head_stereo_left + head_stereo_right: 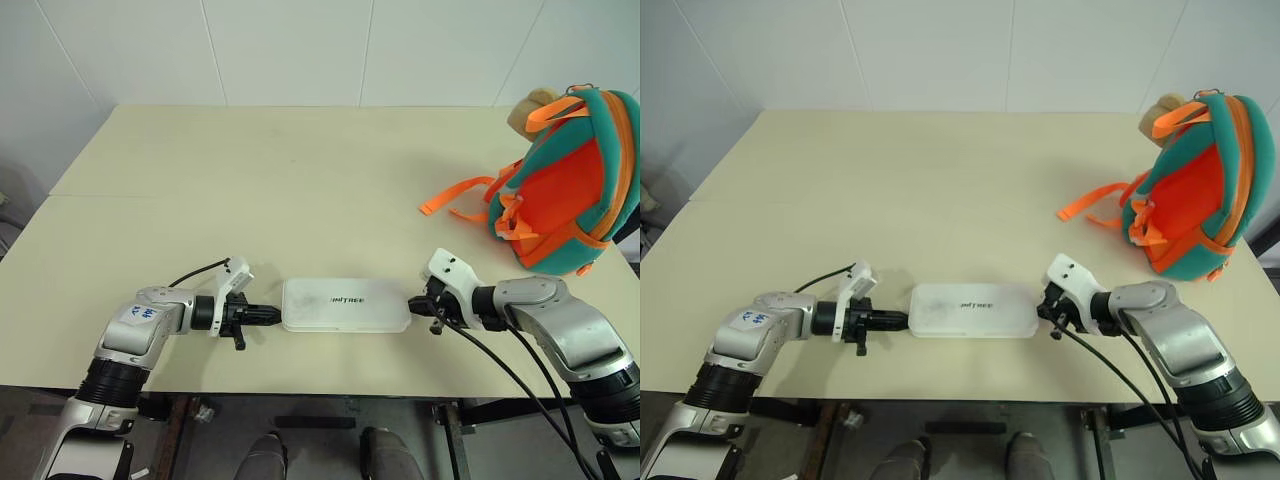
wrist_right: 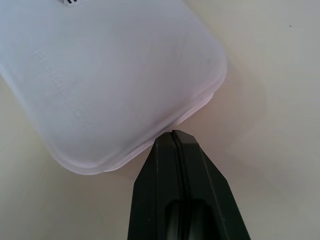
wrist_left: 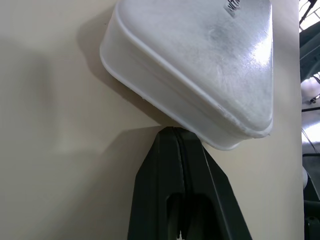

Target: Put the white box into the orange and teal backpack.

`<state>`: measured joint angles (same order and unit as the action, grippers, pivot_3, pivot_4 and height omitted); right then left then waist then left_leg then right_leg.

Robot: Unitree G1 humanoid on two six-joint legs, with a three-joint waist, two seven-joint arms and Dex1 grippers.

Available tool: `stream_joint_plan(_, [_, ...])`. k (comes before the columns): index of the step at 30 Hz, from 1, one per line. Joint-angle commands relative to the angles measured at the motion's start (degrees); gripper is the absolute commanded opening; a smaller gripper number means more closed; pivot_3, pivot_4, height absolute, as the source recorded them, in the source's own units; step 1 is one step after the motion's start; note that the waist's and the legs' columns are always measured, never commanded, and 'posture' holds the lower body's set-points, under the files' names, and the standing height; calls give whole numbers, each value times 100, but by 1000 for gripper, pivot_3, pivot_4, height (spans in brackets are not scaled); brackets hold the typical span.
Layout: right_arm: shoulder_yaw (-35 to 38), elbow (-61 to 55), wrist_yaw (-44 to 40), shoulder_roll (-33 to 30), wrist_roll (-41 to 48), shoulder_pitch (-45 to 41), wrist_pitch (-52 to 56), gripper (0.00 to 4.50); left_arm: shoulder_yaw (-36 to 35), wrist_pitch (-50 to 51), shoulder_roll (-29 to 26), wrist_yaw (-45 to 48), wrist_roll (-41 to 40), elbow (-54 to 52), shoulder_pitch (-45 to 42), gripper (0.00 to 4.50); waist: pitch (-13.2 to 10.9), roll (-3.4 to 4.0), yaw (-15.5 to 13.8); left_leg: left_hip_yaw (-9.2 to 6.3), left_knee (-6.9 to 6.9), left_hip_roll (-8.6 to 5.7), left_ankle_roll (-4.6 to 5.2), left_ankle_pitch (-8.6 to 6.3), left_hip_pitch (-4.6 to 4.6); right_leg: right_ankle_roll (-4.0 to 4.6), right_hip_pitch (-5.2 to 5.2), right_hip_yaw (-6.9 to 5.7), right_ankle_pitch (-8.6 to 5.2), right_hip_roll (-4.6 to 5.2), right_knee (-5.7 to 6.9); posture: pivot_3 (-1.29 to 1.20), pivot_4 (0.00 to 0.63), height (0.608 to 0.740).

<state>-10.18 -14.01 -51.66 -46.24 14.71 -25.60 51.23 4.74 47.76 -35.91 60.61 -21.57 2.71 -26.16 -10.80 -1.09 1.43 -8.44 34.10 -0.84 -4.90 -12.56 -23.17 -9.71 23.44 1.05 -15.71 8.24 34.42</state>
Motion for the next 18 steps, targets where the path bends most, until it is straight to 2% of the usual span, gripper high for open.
stream_joint_plan(1, [99, 89, 21, -193, -117, -64, -185, 0, -290, -71, -43, -131, -158, -156, 14, 13, 0, 0, -1, 0, 0, 0, 0, 0, 0, 0, 0, 0, 0, 0, 0, 0, 150, 740])
stream_joint_plan(4, [129, 209, 14, -315, -180, -48, -284, 0, -373, -192, -115, -236, -126, -121, 7, 13, 0, 0, 0, 0, 0, 0, 0, 0, 0, 0, 0, 0, 0, 0, 0, 0, 150, 740])
stream_joint_plan(7, [143, 343, -7, -406, -230, -51, -439, 0, -275, -66, -278, -281, -47, -167, -39, 13, 0, 0, 0, 0, 0, 0, 0, 0, 0, 0, 0, 0, 0, 0, 0, 0, 150, 740])
stream_joint_plan(12, [137, 627, 41, -489, -403, -121, -662, 0, -555, 552, -247, -548, -356, 2, -130, 13, 0, 0, 1, 2, 1, 0, 0, 0, 0, 0, -1, 1, 0, 0, -1, 0, 150, 740])
stream_joint_plan(16, [138, 816, 84, -539, -543, -184, -846, 0, -628, 557, -303, -640, -329, 136, -163, 13, 0, 0, -2, 2, 1, 0, 0, 0, 1, 0, -1, 1, 0, 0, -1, 0, 150, 740])
stream_joint_plan(18, [145, 907, 93, -560, -617, -232, -951, 167, -806, 515, -255, -731, -377, 292, -299, 403, 0, 0, -3, 2, 1, 0, 0, 0, 1, 0, -1, 0, 0, 0, -1, 0, 150, 740])
